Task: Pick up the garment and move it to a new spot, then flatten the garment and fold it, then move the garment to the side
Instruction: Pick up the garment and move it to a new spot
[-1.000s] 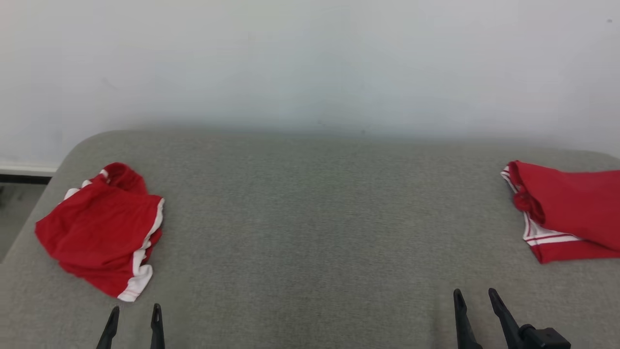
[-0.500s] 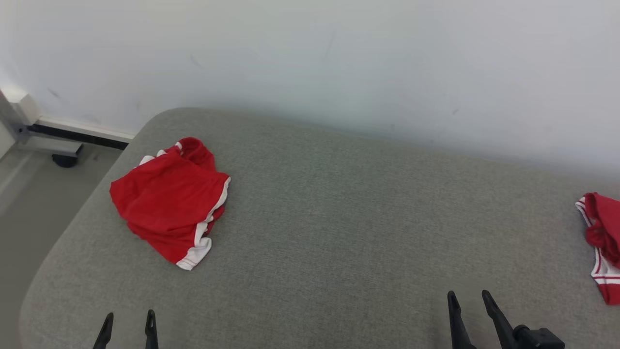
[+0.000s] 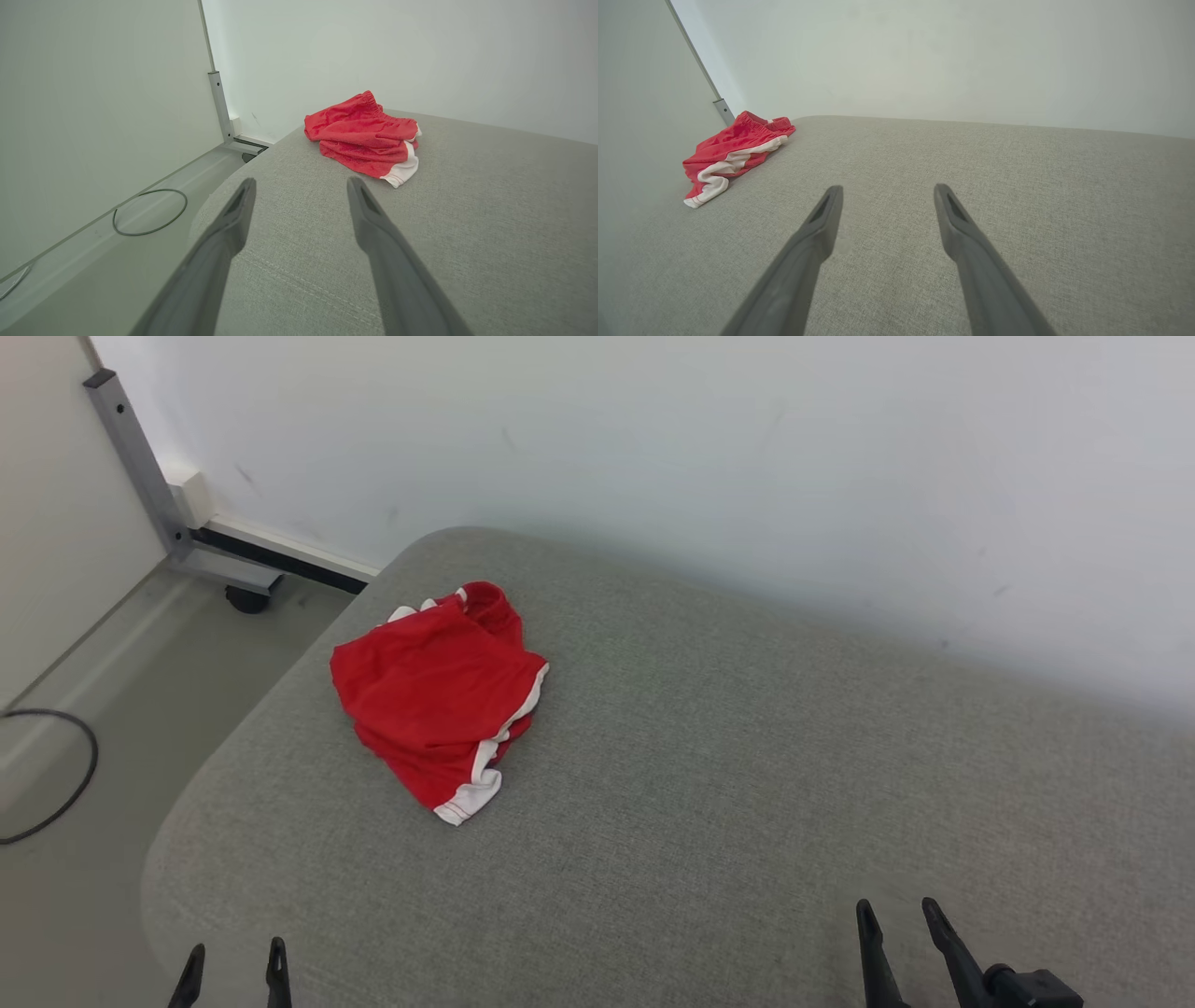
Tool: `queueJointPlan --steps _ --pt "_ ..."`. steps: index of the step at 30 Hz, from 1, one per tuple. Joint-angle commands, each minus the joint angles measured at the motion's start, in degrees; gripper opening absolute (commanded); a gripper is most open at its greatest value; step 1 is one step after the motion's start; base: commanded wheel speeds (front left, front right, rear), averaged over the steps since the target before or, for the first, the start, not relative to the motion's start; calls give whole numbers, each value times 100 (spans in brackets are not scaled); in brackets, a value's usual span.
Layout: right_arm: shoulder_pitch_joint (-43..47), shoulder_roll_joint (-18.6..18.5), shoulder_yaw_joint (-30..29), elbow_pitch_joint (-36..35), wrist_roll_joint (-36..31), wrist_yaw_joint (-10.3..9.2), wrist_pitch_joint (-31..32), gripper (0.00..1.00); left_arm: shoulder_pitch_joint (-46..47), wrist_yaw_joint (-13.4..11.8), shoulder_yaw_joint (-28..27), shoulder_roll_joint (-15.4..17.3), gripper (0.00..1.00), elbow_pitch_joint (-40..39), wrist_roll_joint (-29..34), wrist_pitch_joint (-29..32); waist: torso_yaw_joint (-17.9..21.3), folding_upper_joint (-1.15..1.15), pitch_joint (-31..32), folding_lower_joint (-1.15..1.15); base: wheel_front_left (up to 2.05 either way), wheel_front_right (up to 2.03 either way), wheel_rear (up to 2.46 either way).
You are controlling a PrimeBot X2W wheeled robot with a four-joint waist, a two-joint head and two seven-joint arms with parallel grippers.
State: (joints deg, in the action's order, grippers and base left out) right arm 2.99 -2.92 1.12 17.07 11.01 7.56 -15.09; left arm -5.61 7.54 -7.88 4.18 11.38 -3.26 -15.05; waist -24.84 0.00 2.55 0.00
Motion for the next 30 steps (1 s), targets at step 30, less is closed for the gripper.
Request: queueJointPlan --steps 30 --pt "-257 6 263 -52 -129 -12 -8 100 1138 -12 -327 224 100 383 -295 -16 732 0 -181 0 0 0 0"
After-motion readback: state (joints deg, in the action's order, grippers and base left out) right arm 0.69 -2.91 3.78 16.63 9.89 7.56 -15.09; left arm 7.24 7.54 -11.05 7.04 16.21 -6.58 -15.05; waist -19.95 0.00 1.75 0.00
